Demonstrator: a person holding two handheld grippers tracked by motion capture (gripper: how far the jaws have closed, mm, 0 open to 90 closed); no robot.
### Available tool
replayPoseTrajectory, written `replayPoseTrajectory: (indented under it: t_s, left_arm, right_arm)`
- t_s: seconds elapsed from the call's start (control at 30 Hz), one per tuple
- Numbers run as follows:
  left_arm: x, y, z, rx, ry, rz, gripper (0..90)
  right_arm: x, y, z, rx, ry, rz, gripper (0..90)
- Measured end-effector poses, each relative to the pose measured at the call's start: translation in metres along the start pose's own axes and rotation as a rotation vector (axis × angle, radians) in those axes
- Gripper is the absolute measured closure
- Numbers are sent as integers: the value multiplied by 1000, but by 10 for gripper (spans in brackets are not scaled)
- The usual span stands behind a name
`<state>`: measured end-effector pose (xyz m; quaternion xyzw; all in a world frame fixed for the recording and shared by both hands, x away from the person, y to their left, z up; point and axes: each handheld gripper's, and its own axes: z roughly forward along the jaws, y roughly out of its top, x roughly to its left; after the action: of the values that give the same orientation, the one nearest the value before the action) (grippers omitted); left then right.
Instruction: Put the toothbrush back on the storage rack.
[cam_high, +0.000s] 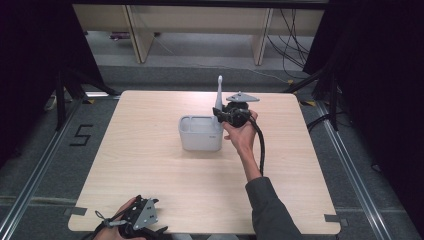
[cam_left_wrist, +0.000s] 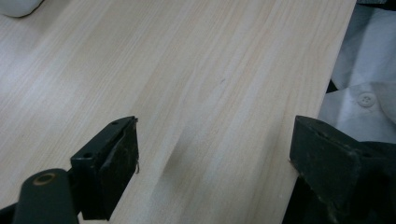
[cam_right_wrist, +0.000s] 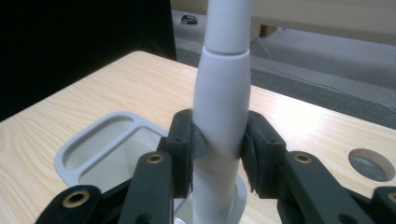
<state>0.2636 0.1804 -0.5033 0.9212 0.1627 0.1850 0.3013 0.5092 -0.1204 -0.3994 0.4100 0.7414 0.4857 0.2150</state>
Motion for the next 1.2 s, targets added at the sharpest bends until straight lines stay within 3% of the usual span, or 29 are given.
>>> replayPoseTrajectory:
  t_s: [0.07, 0.13, 0.17, 0.33, 0.37, 0.4, 0.43, 0.47, 0.6, 0.9, 0.93, 1.1, 1.13, 1.17, 1.2]
  left_arm:
    - [-1, 0, 0, -1, 16, 0, 153]
    - [0, 0, 0, -2, -3, -1, 154]
    - [0, 0, 0, -1, -1, -1, 153]
    - [0, 0, 0, 1, -9, 2, 153]
    - [0, 0, 0, -1, -10, 2, 154]
    - [0, 0, 0, -3, -11, 1, 153]
    - [1, 1, -2, 21, -37, 3, 153]
    - [0, 0, -1, 4, -24, -2, 153]
    - [1, 1, -2, 17, -37, 3, 153]
    - [0, 0, 0, -2, -8, 0, 153]
    - [0, 0, 0, -4, -8, -1, 153]
    - [-1, 0, 1, -8, -6, -4, 153]
    - [-1, 0, 0, -9, -6, -3, 153]
    - [-1, 0, 0, -10, -6, -3, 154]
    - [0, 0, 1, -10, -9, -1, 154]
  right_arm:
    - [-1, -3, 2, 8, 2, -23, 663]
    - [-1, -5, 3, 13, -3, -33, 663]
    - [0, -7, 3, 24, 1, -11, 663]
    - [1, -12, 6, 40, -8, -17, 664]
    - [-1, -13, 8, 29, -10, -43, 664]
    - [0, -13, 8, 43, -8, -31, 664]
    - [-1, -13, 9, 37, -8, -47, 664]
    - [1, -14, 9, 40, -9, -29, 664]
    - [0, -14, 10, 48, -18, -55, 664]
    - [0, -19, 12, 58, -11, -26, 668]
    - [-1, -19, 11, 65, -25, -44, 668]
    - [-1, -20, 13, 67, -16, -38, 674]
    - [-2, -20, 13, 64, -16, -58, 675]
    - [-1, -20, 13, 57, -16, -37, 675]
    - [-1, -19, 11, 59, -20, -47, 675]
